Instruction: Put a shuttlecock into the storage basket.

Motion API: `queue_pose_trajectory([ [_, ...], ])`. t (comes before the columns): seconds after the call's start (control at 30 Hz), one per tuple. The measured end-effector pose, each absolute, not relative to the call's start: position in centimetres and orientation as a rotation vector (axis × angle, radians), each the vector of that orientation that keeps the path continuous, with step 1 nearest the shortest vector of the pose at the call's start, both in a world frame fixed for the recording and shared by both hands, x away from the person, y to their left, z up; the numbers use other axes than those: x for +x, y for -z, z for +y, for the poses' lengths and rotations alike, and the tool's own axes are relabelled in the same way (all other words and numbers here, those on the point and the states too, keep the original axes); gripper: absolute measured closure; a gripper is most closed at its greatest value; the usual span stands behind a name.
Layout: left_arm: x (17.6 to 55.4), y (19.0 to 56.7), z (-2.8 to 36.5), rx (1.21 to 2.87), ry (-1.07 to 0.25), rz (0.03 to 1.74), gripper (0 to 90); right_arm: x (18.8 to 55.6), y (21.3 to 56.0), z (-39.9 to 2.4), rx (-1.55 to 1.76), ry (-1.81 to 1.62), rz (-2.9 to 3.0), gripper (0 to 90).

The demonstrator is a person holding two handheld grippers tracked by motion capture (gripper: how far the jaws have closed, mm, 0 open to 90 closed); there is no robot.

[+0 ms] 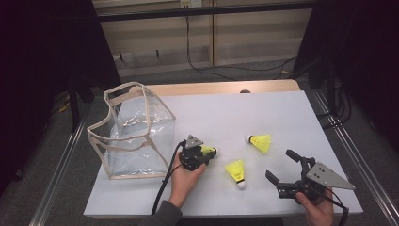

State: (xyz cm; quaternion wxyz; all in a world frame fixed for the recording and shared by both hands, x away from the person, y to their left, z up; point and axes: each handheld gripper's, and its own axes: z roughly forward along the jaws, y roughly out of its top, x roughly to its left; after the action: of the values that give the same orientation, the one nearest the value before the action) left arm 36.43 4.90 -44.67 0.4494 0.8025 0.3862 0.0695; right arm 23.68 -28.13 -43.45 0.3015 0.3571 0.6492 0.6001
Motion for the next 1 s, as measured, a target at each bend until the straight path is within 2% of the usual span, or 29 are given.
queue_pose_trajectory([
  [0.57, 36.6, 41.7, 4.7, 1.981, -0.197, 0.945, 82.1, 23.7, 43.5, -28.3, 0.952, -1.601, 1.718, 1.1],
  [1.0, 36.7, 39.9, 4.5, 1.992, -0.159, 0.935, 82.1, 23.7, 43.5, -28.3, 0.948, -1.595, 1.721, 1.2],
])
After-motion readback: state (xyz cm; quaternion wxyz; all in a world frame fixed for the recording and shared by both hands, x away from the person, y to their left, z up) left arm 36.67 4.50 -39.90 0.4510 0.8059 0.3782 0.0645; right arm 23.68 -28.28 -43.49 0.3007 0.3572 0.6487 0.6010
